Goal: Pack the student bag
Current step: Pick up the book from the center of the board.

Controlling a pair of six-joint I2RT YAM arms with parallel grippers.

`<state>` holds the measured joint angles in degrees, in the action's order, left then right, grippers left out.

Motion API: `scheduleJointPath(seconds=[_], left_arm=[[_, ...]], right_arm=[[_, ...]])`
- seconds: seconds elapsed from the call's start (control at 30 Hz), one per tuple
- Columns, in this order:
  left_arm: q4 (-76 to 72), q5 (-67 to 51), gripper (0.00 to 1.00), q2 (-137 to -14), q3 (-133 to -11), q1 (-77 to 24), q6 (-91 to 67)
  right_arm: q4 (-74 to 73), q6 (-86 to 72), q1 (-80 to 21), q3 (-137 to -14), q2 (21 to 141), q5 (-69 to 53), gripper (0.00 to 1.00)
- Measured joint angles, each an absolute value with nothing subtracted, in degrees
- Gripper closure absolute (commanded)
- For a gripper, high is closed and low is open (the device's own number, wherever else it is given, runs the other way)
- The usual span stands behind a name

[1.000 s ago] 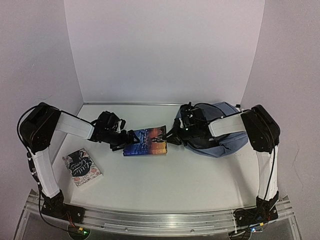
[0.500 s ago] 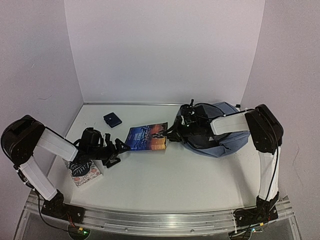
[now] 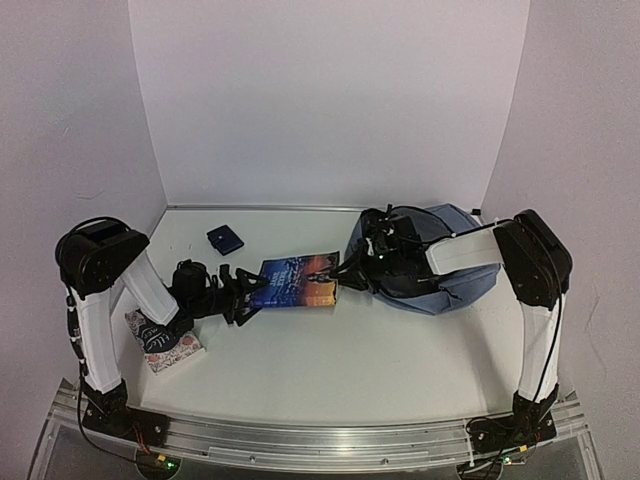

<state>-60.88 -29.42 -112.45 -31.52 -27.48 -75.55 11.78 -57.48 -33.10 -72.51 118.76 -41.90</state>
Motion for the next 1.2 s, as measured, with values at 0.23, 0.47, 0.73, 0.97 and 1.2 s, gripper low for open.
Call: scheduleJointPath(seconds=[0.23,0.47,0.73,0.97,1.2], left_arm=[[-70.9,-33.5,0.30,-119.4,-33.4,-26.9,-80.5],[-66.5,-38.1,0.49,-119.7,-34.9,-26.6,-78.2],[-61.2,-41.0,0.72,-116.0,-34.7,-26.2,-74.5],[-58.0,-41.0,1.00,-109.5,-34.7,-26.0,-72.1],[-50.8,-39.3,1.00,-99.8,-34.8,-26.3,-70.3]], right_arm=[[11.9,-55.8,-32.8,-70.6,117.0,-43.2,1.00],[9.8,-51.5,-32.5,-69.4,116.5,-43.4,1.00],[5.8,-48.7,-32.4,-70.9,116.5,-44.2,1.00],[2.0,-47.5,-31.5,-74.1,116.4,-45.5,0.53],[-2.6,-43.4,-31.9,-78.9,113.0,-48.4,0.02]])
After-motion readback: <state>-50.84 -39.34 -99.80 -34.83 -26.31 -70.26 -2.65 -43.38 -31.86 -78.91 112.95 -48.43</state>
